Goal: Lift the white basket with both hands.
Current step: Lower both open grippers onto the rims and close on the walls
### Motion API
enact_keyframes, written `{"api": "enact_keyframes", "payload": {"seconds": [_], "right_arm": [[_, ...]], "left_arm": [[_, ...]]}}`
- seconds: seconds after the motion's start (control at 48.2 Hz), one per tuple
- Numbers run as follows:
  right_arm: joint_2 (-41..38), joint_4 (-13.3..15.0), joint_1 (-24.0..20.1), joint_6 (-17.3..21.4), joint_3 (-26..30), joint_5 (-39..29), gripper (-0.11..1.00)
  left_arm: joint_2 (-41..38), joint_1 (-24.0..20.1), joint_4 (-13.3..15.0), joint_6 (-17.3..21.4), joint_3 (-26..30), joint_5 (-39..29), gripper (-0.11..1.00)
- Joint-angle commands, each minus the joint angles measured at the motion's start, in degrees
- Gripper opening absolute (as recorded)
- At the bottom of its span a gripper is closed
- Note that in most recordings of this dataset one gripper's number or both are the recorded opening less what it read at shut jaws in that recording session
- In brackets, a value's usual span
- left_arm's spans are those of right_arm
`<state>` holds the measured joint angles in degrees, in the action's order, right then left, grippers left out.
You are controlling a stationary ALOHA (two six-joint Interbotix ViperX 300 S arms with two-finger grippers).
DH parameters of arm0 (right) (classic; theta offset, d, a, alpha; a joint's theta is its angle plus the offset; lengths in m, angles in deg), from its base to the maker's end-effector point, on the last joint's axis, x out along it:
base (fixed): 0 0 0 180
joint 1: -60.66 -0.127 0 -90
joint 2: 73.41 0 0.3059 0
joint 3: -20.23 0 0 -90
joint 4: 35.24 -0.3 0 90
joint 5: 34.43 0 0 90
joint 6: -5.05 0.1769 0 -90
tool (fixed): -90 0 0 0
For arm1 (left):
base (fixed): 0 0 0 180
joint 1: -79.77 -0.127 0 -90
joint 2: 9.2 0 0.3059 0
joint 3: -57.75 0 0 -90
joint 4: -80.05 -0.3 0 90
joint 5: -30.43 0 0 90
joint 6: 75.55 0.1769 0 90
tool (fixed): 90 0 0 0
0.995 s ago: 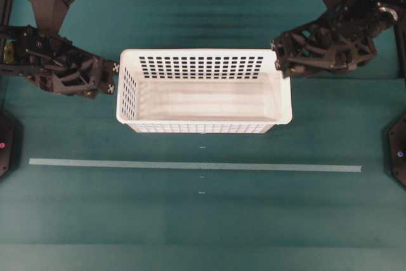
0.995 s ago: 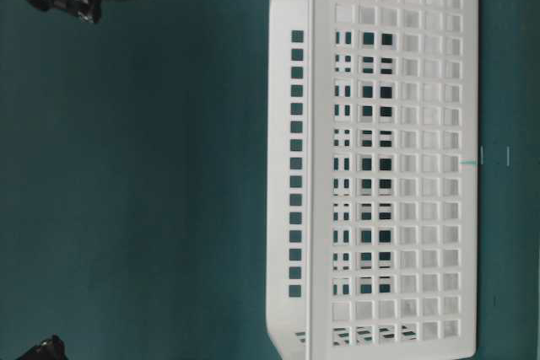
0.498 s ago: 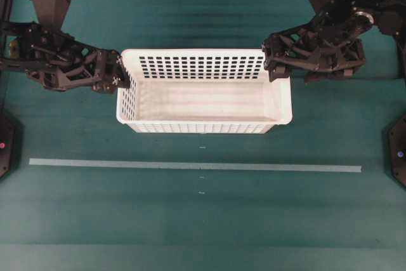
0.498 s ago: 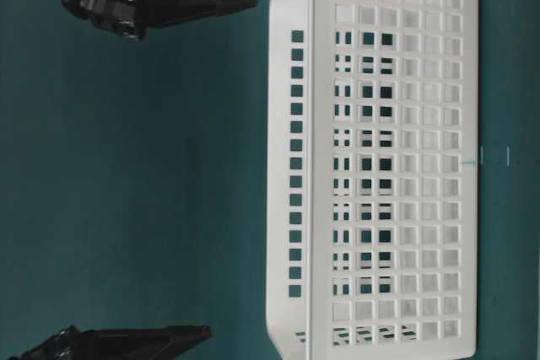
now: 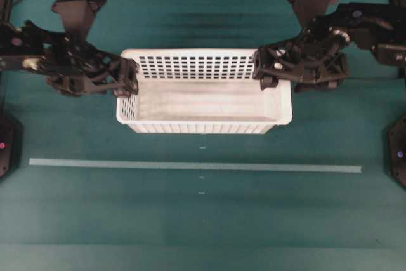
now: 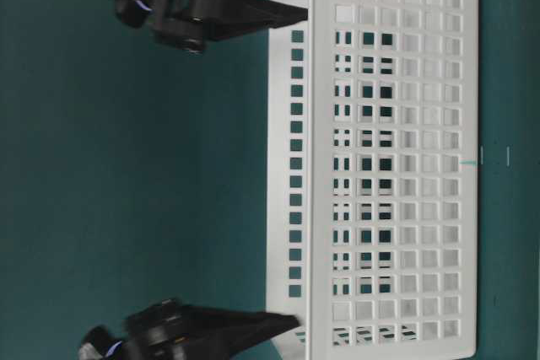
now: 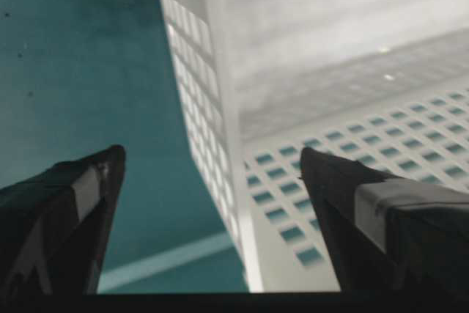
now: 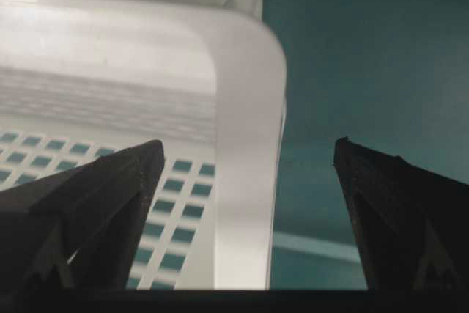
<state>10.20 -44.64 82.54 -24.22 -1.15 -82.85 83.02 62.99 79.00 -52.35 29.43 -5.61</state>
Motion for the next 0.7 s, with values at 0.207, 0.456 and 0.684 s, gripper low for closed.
{"api": "enact_keyframes", "payload": {"seconds": [0.207,0.456,0.684], "right_arm": [[-2.29,0.09,-0.53,0.88,-2.72,5.45,0.95],[-2.81,0.18,-0.62,1.14,-3.25,7.03,0.95],[-3.34,0.18,-0.62,1.14,-3.34,7.47,0.95]], "left_arm": [[-4.13,-0.26,-0.18,-0.09,0.26,2.46,0.96],[-4.22,-0.18,-0.18,-0.09,-0.09,3.08,0.95],[-4.66,-0.18,-0.18,-0.44,-0.09,3.25,0.95]]}}
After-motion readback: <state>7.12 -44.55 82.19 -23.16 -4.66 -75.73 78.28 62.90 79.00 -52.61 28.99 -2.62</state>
